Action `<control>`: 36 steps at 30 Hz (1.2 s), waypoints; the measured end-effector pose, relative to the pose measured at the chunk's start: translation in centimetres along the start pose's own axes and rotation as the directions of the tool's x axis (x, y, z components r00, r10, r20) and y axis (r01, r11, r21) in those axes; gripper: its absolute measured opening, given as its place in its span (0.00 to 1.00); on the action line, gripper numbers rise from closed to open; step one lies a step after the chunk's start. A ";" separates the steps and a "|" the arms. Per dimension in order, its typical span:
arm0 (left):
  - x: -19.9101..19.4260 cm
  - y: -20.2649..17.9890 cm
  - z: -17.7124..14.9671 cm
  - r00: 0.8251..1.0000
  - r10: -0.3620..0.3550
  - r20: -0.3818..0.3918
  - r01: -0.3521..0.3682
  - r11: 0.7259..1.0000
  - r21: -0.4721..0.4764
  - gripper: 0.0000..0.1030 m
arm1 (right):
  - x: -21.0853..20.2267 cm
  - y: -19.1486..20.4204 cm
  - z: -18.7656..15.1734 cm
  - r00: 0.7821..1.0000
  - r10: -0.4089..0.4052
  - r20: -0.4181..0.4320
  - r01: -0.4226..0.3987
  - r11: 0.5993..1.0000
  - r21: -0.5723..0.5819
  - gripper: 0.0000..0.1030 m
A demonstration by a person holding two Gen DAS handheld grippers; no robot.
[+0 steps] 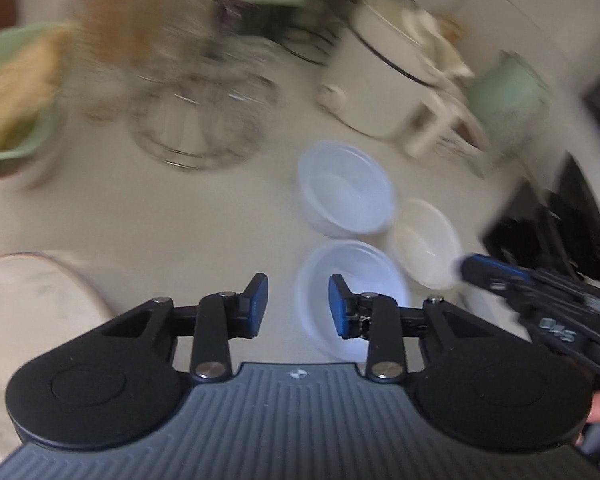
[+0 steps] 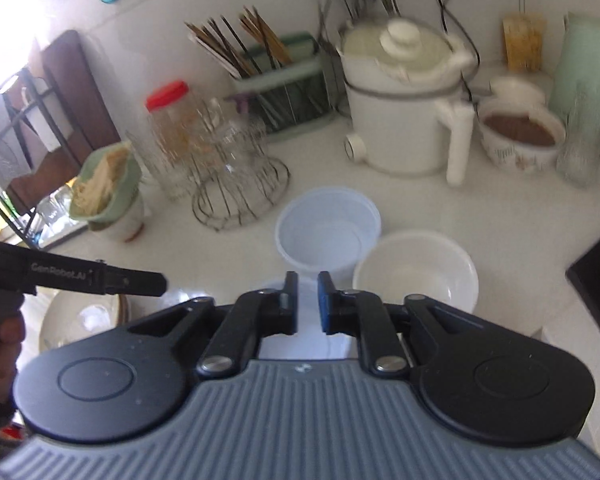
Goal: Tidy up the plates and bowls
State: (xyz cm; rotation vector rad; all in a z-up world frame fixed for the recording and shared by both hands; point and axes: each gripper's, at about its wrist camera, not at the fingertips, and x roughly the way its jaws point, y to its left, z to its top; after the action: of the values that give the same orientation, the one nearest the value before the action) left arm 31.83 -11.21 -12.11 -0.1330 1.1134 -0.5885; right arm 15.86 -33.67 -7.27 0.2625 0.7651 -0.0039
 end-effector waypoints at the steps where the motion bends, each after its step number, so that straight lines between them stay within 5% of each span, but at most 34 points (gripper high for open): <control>1: 0.7 -0.2 0.0 1.000 -0.008 -0.017 0.008 1.000 -0.001 0.36 | 0.4 -0.4 -0.2 1.000 0.004 -0.015 -0.004 1.000 0.011 0.35; 8: 4.6 -0.2 -0.4 0.995 -0.011 -0.103 0.007 0.999 -0.039 0.36 | 3.4 -1.7 -1.2 0.993 0.052 -0.109 -0.046 0.997 0.061 0.36; 16: 7.2 0.6 -0.8 0.989 0.001 -0.146 -0.019 0.992 -0.124 0.36 | 6.4 -2.1 -2.4 0.984 0.007 -0.179 0.010 0.996 0.093 0.36; 21: 8.0 1.2 -1.1 0.987 0.003 -0.161 -0.029 0.986 -0.166 0.27 | 7.5 -2.4 -2.7 0.975 0.010 -0.221 0.012 0.995 0.096 0.28; 26: 7.9 1.3 -1.2 0.989 -0.001 -0.149 -0.026 0.984 -0.177 0.15 | 7.9 -2.3 -2.7 0.972 0.014 -0.236 0.007 0.996 0.090 0.19; 36: 4.5 3.5 -1.0 0.996 0.016 -0.085 -0.035 0.973 -0.228 0.13 | 8.4 -0.7 -1.5 0.975 0.096 -0.200 -0.072 0.990 0.123 0.19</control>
State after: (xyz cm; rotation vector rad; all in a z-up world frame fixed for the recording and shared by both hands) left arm 33.61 -10.38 -17.50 -0.2954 1.2603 -0.4439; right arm 20.81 -33.21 -14.26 0.4097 0.9609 0.0602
